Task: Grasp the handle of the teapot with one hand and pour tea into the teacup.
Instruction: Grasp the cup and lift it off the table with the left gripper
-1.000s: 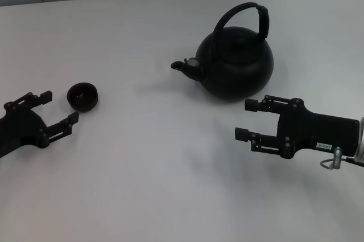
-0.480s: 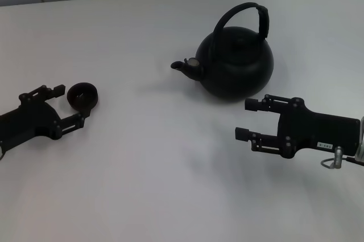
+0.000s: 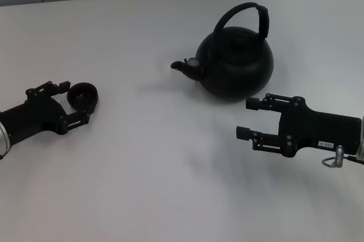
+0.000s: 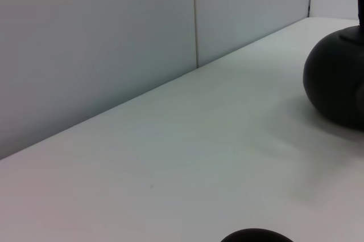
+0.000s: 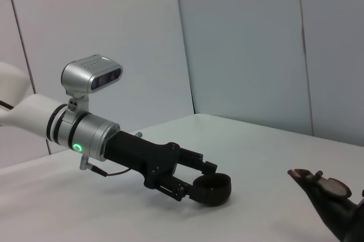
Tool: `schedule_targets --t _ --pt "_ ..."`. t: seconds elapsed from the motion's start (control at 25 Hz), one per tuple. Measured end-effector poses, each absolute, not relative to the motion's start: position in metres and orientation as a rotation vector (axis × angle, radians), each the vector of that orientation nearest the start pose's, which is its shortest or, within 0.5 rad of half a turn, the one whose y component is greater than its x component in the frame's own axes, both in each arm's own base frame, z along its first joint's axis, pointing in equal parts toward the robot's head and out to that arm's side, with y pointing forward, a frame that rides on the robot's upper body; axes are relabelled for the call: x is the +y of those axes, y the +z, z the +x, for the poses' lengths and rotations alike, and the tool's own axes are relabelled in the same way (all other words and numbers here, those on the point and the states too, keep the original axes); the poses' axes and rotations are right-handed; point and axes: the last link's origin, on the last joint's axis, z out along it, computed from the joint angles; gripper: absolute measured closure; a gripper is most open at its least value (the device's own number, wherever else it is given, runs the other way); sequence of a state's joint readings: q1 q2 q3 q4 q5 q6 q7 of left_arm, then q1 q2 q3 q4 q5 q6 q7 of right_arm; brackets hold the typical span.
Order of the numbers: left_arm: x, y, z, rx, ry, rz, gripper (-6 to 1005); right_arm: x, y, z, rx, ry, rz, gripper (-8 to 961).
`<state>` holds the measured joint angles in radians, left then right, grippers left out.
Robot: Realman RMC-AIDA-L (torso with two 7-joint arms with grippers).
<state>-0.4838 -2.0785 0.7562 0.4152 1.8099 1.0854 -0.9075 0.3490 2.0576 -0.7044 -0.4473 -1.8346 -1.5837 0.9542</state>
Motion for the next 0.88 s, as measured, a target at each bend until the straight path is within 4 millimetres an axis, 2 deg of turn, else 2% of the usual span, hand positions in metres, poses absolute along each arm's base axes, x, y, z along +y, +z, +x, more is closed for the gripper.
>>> schedule_targets --t 0.88 --pt "0.3453 -0.0407 -0.3198 -0.456 -0.344 -2.437 290 0.2661 -0.0156 0.3121 0.471 0.814 -2.595 253"
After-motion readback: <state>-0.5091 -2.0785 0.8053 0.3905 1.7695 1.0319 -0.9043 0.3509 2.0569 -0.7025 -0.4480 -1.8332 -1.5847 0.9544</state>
